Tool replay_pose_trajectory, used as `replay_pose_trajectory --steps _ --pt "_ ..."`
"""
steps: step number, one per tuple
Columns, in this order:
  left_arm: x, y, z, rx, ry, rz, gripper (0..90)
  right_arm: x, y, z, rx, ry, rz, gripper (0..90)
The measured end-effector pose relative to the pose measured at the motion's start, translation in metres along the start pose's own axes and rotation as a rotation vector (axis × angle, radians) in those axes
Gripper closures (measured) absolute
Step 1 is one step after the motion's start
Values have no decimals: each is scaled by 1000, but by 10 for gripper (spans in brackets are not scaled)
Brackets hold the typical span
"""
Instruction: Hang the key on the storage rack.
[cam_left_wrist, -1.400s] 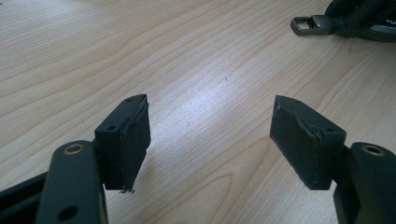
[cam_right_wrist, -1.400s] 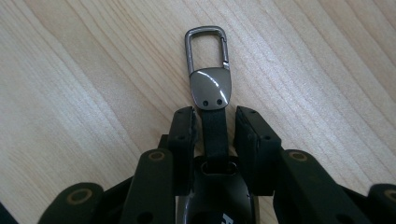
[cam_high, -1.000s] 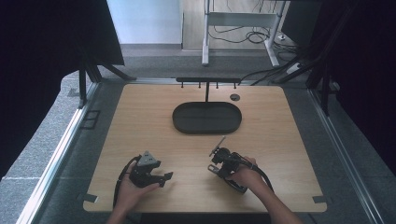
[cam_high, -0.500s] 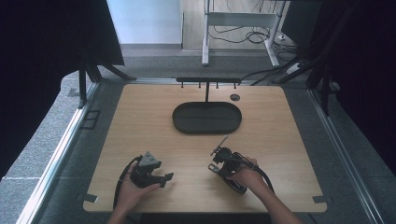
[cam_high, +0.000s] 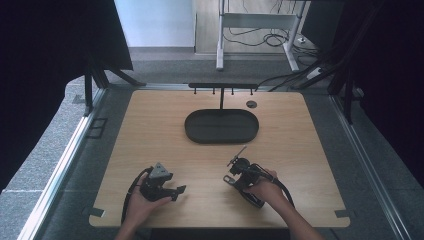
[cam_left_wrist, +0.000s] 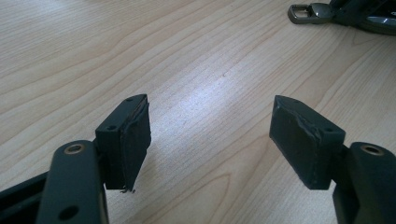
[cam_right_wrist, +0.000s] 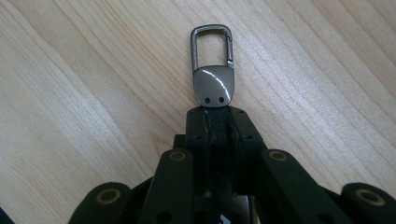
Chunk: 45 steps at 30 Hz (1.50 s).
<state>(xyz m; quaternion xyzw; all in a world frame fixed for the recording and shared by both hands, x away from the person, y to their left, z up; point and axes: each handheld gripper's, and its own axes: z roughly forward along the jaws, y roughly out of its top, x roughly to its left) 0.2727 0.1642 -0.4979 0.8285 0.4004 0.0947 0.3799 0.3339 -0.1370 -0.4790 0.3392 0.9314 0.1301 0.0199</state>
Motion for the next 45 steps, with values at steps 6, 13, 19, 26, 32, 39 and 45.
replay_pose_trajectory --steps 6,13,19,26,32,39,45 --pt "1 0 0 2 2 2 298 -3 -3 0 -23 22 13 803" --pt "1 0 0 2 3 1 298 -4 -6 -5 -82 1 22 804" --pt "0 0 0 3 3 2 298 -7 -12 -12 -128 2 41 804" --pt "-1 0 1 8 3 4 298 -11 -18 -20 -181 13 53 804" --pt "0 0 1 6 6 2 298 -10 -21 -26 -225 -14 54 804" --pt "-1 0 1 7 4 3 298 -12 -25 -36 -303 -20 71 805" --pt "0 0 2 11 4 6 298 -14 -29 -43 -355 -42 88 805"
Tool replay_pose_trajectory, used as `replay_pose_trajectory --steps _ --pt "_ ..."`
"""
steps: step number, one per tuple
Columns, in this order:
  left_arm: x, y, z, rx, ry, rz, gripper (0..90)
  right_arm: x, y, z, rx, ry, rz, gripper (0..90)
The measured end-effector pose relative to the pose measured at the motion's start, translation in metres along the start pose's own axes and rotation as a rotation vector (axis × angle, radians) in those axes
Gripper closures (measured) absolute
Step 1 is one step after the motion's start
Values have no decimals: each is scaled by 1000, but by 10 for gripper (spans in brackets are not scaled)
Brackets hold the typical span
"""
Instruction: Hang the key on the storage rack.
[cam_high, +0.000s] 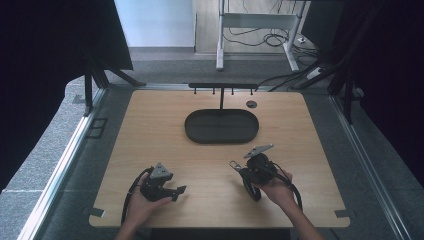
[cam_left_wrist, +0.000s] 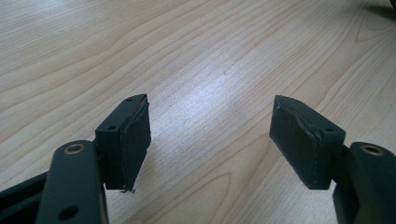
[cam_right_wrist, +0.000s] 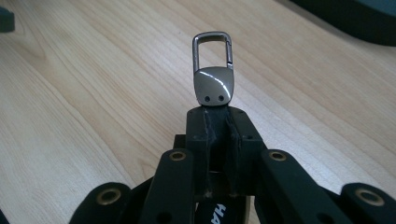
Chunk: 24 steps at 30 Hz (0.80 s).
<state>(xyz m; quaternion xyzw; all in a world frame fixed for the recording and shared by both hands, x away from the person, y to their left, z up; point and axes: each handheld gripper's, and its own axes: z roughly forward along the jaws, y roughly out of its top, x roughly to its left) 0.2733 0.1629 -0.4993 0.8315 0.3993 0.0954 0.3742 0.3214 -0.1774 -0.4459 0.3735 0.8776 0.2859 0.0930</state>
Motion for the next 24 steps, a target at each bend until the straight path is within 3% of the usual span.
replay_pose_trajectory --steps 8,24 --pt "0 0 1 0 2 -1 297 -2 0 -11 -69 -23 22 806" --pt "-1 0 0 -1 1 0 297 -5 3 -26 -156 -37 39 806"
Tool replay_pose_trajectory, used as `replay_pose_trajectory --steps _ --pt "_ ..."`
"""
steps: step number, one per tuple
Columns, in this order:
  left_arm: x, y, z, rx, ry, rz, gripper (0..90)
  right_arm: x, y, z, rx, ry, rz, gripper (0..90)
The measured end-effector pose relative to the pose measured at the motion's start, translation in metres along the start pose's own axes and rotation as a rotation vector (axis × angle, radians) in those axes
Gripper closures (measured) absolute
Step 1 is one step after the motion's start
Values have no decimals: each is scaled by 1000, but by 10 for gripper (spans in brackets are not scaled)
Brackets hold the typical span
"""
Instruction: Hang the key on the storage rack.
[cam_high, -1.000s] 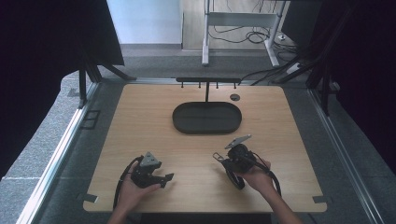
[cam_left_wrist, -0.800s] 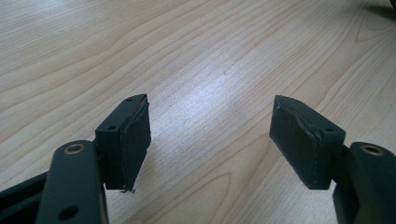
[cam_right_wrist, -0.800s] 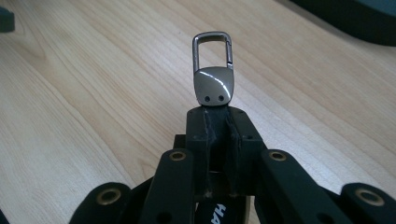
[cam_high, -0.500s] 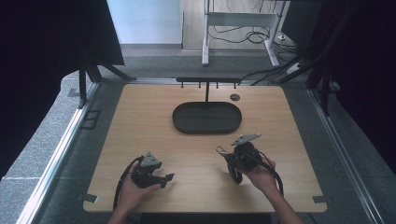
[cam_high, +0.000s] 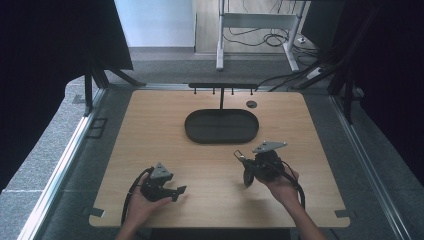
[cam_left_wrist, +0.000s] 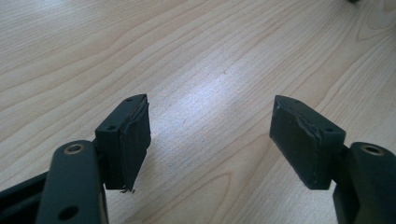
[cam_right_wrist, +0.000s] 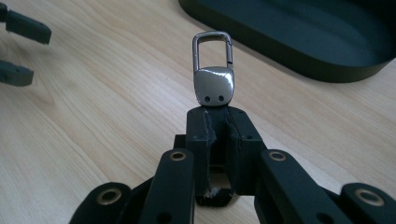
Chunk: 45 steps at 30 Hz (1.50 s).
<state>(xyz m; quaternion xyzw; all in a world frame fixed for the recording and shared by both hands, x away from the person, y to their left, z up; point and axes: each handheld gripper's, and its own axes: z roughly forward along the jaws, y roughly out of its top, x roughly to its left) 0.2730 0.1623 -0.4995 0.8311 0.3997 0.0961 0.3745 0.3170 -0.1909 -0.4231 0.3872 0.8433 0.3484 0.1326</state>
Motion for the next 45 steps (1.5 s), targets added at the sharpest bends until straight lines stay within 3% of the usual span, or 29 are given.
replay_pose_trajectory --steps 22,45 --pt "0 0 0 4 2 2 297 -6 4 -10 -60 -17 20 806" --pt "1 0 0 5 2 3 296 -19 23 -15 -115 -35 47 806"
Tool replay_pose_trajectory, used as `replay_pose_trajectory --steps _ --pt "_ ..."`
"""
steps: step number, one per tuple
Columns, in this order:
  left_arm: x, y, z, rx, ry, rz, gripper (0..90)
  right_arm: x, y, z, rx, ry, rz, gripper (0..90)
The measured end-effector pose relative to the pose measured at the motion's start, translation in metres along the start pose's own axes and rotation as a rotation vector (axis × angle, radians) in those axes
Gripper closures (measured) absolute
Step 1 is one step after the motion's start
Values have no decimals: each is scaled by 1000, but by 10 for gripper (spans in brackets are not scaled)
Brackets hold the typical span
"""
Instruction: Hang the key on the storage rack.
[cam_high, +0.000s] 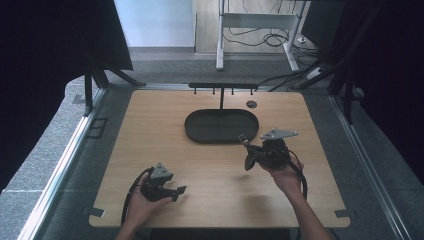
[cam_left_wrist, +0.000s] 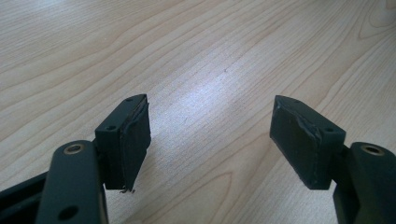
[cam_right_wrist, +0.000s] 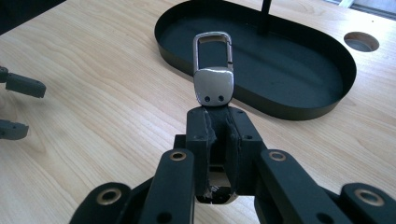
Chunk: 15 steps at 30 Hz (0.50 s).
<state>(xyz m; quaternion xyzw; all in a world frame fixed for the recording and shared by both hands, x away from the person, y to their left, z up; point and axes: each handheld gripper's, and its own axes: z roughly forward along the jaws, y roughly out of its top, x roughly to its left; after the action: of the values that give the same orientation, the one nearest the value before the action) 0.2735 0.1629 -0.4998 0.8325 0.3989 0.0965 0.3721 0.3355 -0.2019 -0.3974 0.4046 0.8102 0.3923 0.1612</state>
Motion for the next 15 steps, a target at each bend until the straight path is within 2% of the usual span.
replay_pose_trajectory --steps 15 --pt "0 0 0 -2 -1 -4 296 -7 11 -1 -22 -7 9 806"
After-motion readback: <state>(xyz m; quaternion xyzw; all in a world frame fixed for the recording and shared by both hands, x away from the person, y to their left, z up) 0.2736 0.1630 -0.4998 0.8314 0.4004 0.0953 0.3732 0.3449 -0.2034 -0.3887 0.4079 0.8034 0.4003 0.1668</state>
